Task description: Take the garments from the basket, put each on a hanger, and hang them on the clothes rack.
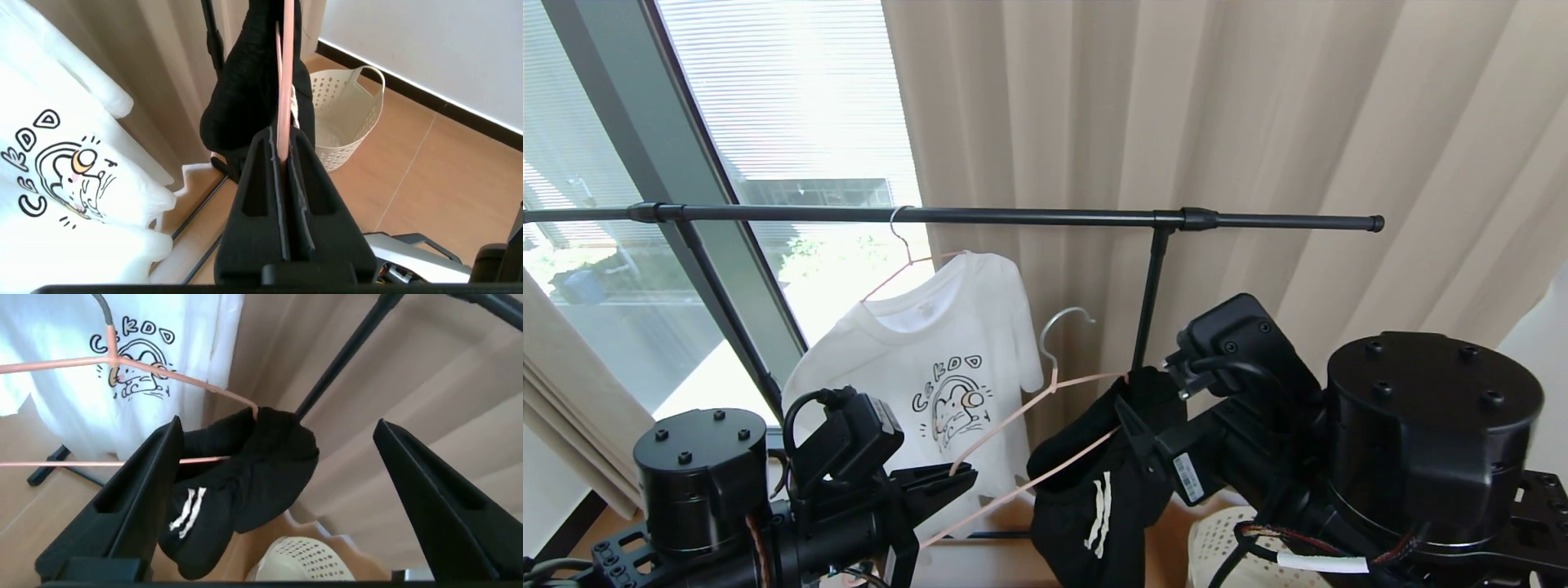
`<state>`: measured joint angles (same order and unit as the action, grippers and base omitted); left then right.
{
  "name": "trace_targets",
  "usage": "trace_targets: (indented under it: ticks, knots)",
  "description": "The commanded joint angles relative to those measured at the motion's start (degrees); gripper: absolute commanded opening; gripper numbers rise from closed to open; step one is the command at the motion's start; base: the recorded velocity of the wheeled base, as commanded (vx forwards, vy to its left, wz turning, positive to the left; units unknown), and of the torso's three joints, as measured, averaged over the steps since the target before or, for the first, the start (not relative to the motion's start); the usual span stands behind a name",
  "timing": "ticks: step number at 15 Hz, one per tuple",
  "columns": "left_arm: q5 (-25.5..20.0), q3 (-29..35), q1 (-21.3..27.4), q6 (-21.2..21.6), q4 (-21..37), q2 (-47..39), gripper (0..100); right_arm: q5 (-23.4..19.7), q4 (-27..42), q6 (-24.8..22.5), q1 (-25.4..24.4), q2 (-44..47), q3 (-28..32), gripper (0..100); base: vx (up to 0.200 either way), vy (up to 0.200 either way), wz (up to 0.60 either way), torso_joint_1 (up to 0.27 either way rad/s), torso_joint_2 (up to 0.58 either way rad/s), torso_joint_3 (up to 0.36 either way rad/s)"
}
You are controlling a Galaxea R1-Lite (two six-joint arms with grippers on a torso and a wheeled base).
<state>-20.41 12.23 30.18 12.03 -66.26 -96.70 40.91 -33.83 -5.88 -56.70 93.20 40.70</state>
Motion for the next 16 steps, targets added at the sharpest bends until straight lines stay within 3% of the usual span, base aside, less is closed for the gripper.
trace_targets:
  ticks: [1, 2, 3, 8, 16]
  knots:
    - [0.0, 0.0, 0.1, 0.0, 0.0, 0.1, 0, 0.0, 0.0, 5.4, 1.5, 6.4, 0.4, 100, 0.0, 0.0, 0.0, 0.0, 0.0, 0.0]
    - [0.0, 0.0, 0.1, 0.0, -0.6, 0.0, 0, 0.0, 0.1, 9.3, 2.9, 10.5, 1.7, 100, 0.0, 0.0, 0.0, 0.0, 0.0, 0.0]
    - [0.0, 0.0, 0.1, 0.0, -0.8, 0.0, 0, 0.1, 0.1, 10.0, 3.2, 11.1, 1.9, 100, 0.0, 0.0, 0.0, 0.0, 0.0, 0.0]
    - [0.0, -0.1, 0.1, 0.0, -1.5, -0.1, 0, 0.2, 9.7, 20.2, 7.1, 15.5, 8.8, 100, 0.0, 0.0, 0.0, 0.0, 0.0, 0.0]
    - [0.0, -0.2, 0.0, 0.0, -1.5, -0.1, 0, 0.6, 10.8, 23.0, 10.3, 18.4, 11.4, 100, 0.0, 0.0, 0.0, 0.0, 0.0, 0.0]
